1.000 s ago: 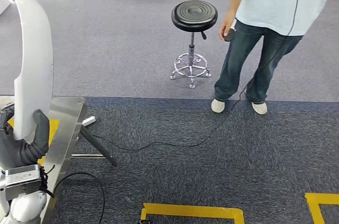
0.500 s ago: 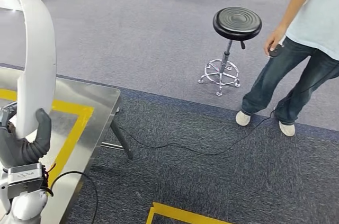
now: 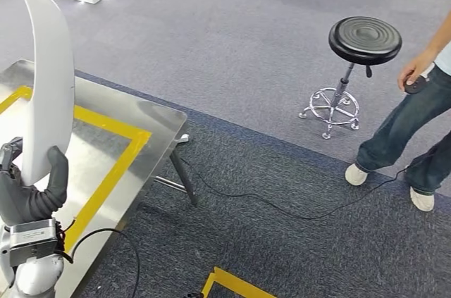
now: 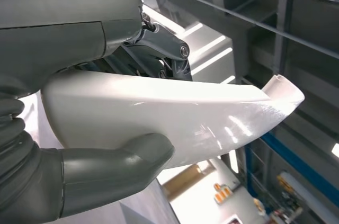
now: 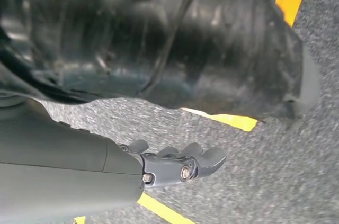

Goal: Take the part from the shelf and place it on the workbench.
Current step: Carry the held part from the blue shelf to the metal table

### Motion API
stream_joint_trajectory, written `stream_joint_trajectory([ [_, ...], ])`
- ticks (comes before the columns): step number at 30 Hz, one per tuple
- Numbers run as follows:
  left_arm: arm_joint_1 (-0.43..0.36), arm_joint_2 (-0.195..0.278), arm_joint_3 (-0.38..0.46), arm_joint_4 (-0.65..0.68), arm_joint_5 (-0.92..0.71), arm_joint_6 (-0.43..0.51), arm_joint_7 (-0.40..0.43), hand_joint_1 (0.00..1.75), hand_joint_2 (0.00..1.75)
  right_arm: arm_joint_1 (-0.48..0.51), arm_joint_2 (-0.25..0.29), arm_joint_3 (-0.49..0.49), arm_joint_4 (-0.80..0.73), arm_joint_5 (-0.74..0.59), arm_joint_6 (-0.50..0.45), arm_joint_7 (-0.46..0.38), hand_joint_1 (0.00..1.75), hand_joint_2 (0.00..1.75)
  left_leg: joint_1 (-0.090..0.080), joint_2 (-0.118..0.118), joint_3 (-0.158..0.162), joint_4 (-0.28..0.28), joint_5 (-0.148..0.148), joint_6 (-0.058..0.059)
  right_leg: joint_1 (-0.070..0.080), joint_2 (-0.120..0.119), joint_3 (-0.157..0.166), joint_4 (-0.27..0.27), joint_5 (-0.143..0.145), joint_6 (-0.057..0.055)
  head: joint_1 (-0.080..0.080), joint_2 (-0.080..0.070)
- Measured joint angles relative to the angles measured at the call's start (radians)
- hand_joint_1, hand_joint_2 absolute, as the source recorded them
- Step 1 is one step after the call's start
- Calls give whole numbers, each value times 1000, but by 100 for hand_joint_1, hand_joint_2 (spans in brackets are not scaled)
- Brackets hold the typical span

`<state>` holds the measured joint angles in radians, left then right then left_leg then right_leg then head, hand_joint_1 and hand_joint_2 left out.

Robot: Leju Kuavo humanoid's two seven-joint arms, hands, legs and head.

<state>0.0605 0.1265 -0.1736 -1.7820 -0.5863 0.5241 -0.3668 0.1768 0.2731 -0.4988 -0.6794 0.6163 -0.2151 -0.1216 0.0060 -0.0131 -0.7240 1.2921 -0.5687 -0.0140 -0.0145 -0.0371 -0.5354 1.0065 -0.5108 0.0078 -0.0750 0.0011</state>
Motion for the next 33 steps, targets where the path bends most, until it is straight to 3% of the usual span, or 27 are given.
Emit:
stream_joint_trajectory([
  [2, 2, 1, 0, 0, 0, 0, 3, 175, 175, -1, 0, 0, 0, 1, 0, 0, 0, 0, 0, 18, 52, -103, 66, 4, 1, -26, 9, 0, -7, 3, 0, 0],
  [4, 2, 1, 0, 0, 0, 0, 6, 175, 175, -1, 1, 0, 0, 3, 0, -1, 0, 0, -10, 63, 113, -220, 105, 14, 6, -46, 17, 1, -15, 11, 0, 0],
  [6, 3, 2, 0, 0, -1, 0, 7, 175, 175, -2, 2, 0, 0, 5, 1, -1, 0, 0, -20, 82, 130, -259, 101, 25, 11, -67, 23, 0, -22, 22, 1, 0],
  [8, 6, 4, 1, -1, -3, 0, 8, 175, 175, -5, 3, 0, -1, 7, 1, -1, 0, 0, -18, 60, 131, -268, 102, 37, 12, -84, 31, -2, -30, 34, 2, 0],
  [10, 5, 4, 2, -2, -5, 0, 8, 175, 175, -8, 4, 0, -1, 9, 2, -1, 0, 0, -11, 39, 139, -276, 105, 49, 10, -49, 17, 35, -58, 44, 7, 0],
  [12, 4, 3, 2, -2, -7, 0, 7, 175, 175, -8, 4, 0, -1, 11, 2, -1, 0, 0, -9, 18, 142, -279, 105, 57, 9, 10, -44, 155, -115, 47, 13, 0],
  [14, 5, 2, 1, -2, -8, 0, 8, 175, 175, -4, 4, 0, -1, 11, 2, -1, 0, 0, -10, -8, 142, -278, 103, 61, 8, 32, -113, 271, -150, 47, 15, 0],
  [15, 6, 2, 1, -2, -8, 0, 8, 175, 175, -2, 4, -1, -1, 11, 2, -1, 0, 0, -10, -22, 143, -278, 103, 61, 8, 35, -128, 284, -139, 46, 15, 0],
  [16, 6, 2, 1, -2, -8, 0, 8, 175, 175, -1, 4, -1, -1, 12, 2, -1, 0, 0, -10, -36, 144, -277, 102, 61, 8, 39, -123, 256, -108, 44, 15, 0],
  [18, 6, 2, 1, -2, -9, 0, 8, 175, 175, -2, 4, -2, -1, 15, 2, -1, 0, 0, -9, -63, 148, -275, 99, 56, 6, 69, -73, 128, -28, 38, 15, 0],
  [19, 5, 2, 1, -2, -10, 0, 8, 175, 175, -2, 4, -3, -1, 17, 3, -1, 0, 0, -8, -75, 146, -272, 98, 52, 4, 90, -46, 66, -4, 35, 15, 0],
  [21, 5, 2, 1, -2, -12, 0, 8, 175, 175, -3, 4, -6, -1, 21, 4, -1, 0, 0, -5, -95, 139, -270, 100, 40, 4, 115, -19, 13, 1, 29, 14, 0],
  [23, 7, 3, 1, -2, -16, 0, 10, 175, 175, -4, 5, -8, -1, 24, 6, -2, 0, 0, -2, -114, 132, -272, 103, 28, 4, 97, -11, 4, 3, 19, 14, 0],
  [24, 7, 5, 2, -2, -18, 1, 11, 175, 175, -4, 5, -10, -1, 26, 7, -2, 0, 0, -3, -106, 129, -266, 98, 23, 2, 85, -7, -1, 5, 13, 13, 0],
  [26, 4, 7, 2, -2, -22, 1, 12, 175, 175, -5, 7, -14, 0, 31, 9, -5, 0, 0, -6, -59, 101, -204, 62, 13, -1, 59, 1, -11, 7, 2, 4, 0],
  [27, 2, 8, 2, -2, -23, 1, 14, 175, 175, -5, 7, -15, 0, 34, 10, -6, 0, 0, -7, -29, 74, -144, 33, 8, 1, 46, 4, -12, 5, -1, 0, 0],
  [29, 2, 8, 1, 0, -26, 1, 17, 175, 175, -4, 7, -18, 1, 38, 11, -6, 0, 0, -3, -5, 15, -24, -11, 1, 3, 16, 7, -12, 0, -5, -4, 0],
  [30, 3, 8, 1, 0, -27, 1, 19, 175, 175, -4, 7, -20, 1, 39, 11, -6, 0, 0, -1, -1, 3, -1, -10, -1, 4, 2, 10, -11, -3, -5, -4, 0],
  [31, 3, 8, 2, 0, -29, 1, 21, 175, 175, -5, 7, -22, 1, 40, 11, -6, 0, 0, -1, 2, 10, -16, 10, -1, 5, -12, 14, -11, -6, -4, -4, 0],
  [33, 3, 9, 2, 0, -31, 1, 24, 175, 175, -6, 8, -24, 1, 41, 11, -6, 0, 0, -4, 31, 71, -137, 79, 6, 6, -35, 24, -11, -14, -2, -4, 0],
])
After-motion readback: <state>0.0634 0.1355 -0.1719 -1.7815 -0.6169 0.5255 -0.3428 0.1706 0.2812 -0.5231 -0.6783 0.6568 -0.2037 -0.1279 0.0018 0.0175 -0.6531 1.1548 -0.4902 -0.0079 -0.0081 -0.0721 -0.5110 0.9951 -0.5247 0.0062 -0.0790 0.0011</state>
